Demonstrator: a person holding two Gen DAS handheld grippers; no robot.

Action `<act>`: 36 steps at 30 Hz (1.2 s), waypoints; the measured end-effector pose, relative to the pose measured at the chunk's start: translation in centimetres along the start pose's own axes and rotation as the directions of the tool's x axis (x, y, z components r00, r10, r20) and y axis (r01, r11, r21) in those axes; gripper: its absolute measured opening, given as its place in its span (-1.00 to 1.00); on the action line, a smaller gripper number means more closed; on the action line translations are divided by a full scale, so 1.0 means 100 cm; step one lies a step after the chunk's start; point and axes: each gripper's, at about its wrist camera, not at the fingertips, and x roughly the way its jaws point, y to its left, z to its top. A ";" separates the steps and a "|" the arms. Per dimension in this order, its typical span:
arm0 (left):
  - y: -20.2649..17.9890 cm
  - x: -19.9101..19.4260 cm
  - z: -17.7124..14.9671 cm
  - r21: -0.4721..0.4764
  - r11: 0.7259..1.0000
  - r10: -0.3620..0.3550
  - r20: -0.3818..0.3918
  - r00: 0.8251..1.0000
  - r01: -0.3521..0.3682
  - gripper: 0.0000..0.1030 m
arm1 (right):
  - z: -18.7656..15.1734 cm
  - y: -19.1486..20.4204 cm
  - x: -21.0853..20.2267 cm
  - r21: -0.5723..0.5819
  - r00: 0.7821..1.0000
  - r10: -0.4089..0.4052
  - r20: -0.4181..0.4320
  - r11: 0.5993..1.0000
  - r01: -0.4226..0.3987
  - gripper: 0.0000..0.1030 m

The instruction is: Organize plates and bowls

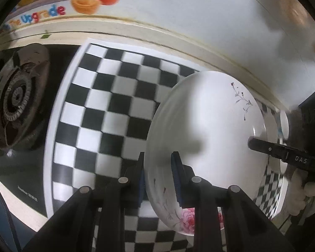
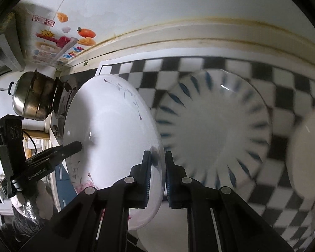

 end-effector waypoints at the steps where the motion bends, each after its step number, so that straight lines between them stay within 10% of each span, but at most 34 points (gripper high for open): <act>1: -0.006 0.001 -0.005 0.012 1.000 -0.008 -0.007 1.000 0.008 -0.60 | -0.008 -0.005 -0.005 0.007 1.000 -0.001 0.005 1.000 0.001 -0.72; 17: -0.066 0.039 -0.081 0.133 0.990 -0.036 -0.156 0.987 0.057 -0.60 | -0.146 -0.084 -0.042 0.182 0.999 0.016 0.050 0.983 -0.025 -0.72; 36: -0.085 0.071 -0.116 0.193 0.981 0.037 -0.219 0.975 0.006 -0.56 | -0.202 -0.125 -0.014 0.272 0.999 0.052 0.012 0.961 -0.053 -0.73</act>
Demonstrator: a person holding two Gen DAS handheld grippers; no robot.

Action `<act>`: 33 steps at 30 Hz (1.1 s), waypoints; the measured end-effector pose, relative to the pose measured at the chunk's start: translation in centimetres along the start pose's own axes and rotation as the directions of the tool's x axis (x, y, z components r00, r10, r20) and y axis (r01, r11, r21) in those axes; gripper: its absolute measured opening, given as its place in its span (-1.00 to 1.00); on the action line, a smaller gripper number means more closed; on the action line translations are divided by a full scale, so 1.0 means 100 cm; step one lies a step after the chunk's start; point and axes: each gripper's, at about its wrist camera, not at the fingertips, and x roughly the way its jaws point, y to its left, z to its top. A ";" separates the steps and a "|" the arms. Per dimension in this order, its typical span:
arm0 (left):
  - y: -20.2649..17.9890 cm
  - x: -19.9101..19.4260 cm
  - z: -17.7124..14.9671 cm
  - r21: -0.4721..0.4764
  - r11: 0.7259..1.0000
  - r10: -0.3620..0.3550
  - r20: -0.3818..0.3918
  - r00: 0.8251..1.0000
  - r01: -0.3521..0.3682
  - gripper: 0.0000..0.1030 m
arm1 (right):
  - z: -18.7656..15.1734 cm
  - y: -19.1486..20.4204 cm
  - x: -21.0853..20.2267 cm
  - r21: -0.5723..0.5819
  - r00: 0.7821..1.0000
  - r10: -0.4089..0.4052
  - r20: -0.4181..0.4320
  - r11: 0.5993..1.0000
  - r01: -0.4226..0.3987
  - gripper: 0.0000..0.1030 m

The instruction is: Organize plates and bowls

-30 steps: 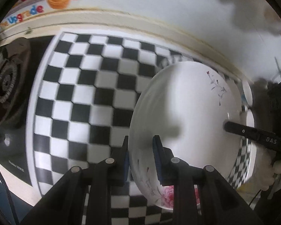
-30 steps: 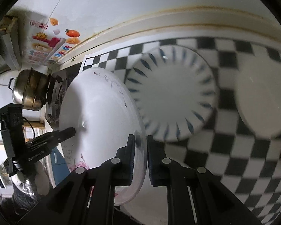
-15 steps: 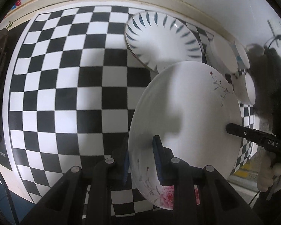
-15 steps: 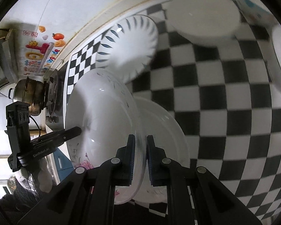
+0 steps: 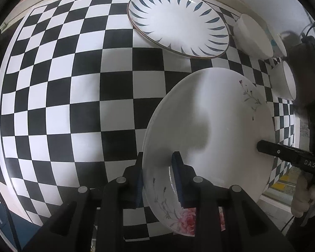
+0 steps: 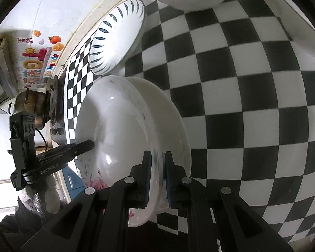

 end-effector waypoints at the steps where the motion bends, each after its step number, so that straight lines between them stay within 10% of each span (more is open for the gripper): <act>1: -0.002 0.000 0.001 0.003 1.000 0.004 0.002 1.000 -0.004 -0.56 | 0.000 -0.001 0.001 -0.001 1.000 -0.002 -0.003 1.000 0.002 -0.73; 33: -0.012 0.011 -0.003 -0.039 0.998 0.045 -0.058 0.997 -0.047 -0.49 | 0.010 0.014 0.009 -0.028 0.982 -0.169 -0.086 0.986 0.167 -0.68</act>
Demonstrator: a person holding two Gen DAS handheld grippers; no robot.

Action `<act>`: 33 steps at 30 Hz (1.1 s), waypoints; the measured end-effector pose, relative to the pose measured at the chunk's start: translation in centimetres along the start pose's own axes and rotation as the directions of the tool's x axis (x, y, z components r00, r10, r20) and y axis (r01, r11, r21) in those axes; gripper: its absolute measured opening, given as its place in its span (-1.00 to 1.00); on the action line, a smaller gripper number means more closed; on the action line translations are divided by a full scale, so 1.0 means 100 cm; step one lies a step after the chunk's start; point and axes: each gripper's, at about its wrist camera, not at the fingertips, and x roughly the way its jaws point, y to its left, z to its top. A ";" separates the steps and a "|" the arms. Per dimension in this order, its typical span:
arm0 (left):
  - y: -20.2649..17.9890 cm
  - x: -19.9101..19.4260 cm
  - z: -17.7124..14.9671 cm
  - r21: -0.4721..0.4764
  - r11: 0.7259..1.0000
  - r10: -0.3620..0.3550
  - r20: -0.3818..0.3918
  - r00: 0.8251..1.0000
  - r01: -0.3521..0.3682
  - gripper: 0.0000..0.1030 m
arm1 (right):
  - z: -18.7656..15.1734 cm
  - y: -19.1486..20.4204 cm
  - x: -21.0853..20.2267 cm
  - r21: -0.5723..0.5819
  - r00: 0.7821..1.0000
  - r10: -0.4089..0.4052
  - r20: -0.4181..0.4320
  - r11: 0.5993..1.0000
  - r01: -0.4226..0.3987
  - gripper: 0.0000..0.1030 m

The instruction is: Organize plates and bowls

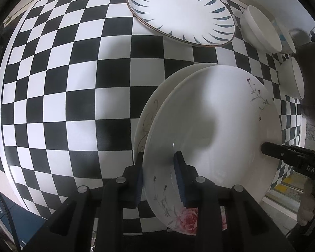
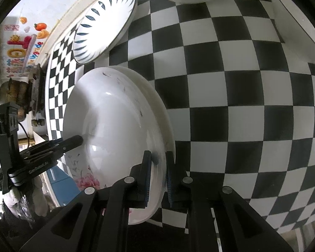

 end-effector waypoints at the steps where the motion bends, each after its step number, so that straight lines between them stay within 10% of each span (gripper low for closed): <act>1: -0.001 0.000 0.001 -0.001 1.000 0.003 -0.004 1.000 -0.003 -0.49 | 0.001 0.001 0.001 0.004 1.000 -0.009 -0.009 1.000 0.009 -0.67; 20: 0.009 0.004 0.010 -0.069 0.997 -0.045 -0.147 0.988 0.035 -0.50 | 0.011 -0.007 0.004 0.113 0.991 0.026 -0.132 0.994 -0.011 -0.57; 33: 0.004 -0.007 0.009 -0.028 0.998 0.049 -0.096 0.994 -0.052 -0.49 | 0.012 -0.003 0.002 0.073 0.987 -0.013 -0.158 0.997 0.025 -0.52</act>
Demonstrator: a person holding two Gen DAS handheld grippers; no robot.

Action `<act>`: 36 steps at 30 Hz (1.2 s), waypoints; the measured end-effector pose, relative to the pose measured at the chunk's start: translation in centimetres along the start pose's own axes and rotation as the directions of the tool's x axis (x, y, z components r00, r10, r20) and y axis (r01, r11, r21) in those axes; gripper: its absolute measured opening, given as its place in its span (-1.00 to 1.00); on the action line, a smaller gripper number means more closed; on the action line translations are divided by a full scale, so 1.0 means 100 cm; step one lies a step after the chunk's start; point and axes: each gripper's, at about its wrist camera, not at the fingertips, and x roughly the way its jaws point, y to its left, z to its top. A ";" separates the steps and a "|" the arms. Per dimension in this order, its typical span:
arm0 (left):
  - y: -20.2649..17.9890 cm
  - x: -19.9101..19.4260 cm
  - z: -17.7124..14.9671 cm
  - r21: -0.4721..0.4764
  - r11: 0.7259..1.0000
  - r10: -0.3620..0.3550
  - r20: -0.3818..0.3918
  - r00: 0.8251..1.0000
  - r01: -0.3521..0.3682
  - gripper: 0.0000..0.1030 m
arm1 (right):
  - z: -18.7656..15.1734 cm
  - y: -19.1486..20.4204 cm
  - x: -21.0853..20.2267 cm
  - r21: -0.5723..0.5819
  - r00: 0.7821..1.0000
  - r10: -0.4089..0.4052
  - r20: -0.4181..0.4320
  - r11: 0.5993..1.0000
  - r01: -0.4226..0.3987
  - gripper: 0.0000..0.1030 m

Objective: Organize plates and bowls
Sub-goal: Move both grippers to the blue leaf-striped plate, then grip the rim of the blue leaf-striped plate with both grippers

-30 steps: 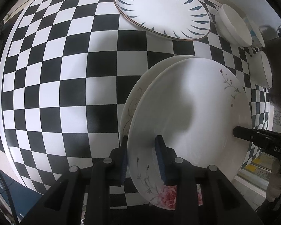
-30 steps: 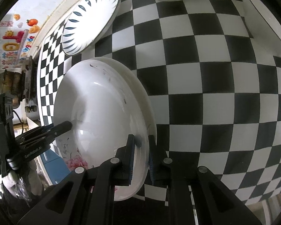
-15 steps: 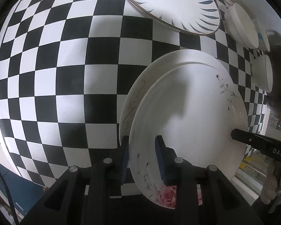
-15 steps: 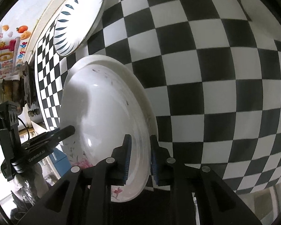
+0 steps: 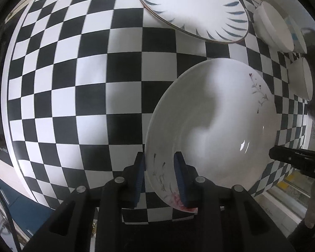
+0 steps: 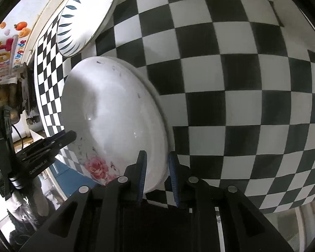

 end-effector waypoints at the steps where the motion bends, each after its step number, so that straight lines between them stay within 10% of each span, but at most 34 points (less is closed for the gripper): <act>1: 0.002 -0.006 -0.002 -0.003 1.000 0.006 0.021 1.000 -0.006 -0.49 | -0.001 0.001 -0.002 -0.006 1.000 -0.015 0.008 1.000 0.015 -0.52; 8: 0.014 -0.049 0.016 -0.030 1.000 0.008 0.198 0.980 -0.002 -0.49 | 0.001 0.017 -0.045 -0.040 0.984 -0.017 0.176 0.999 0.024 -0.39; 15: 0.031 -0.054 0.087 -0.062 0.997 -0.031 0.215 0.976 0.045 -0.49 | 0.064 0.049 -0.070 -0.055 0.957 0.069 0.282 0.997 -0.056 -0.33; 23: 0.040 -0.033 0.170 -0.052 0.997 -0.038 0.177 0.983 0.048 -0.49 | 0.157 0.076 -0.052 -0.055 0.960 -0.049 0.277 0.996 0.066 -0.33; 36: 0.053 -0.009 0.204 -0.034 0.992 -0.114 0.117 0.987 0.119 -0.45 | 0.195 0.080 -0.032 -0.048 0.958 -0.123 0.259 0.989 0.140 -0.47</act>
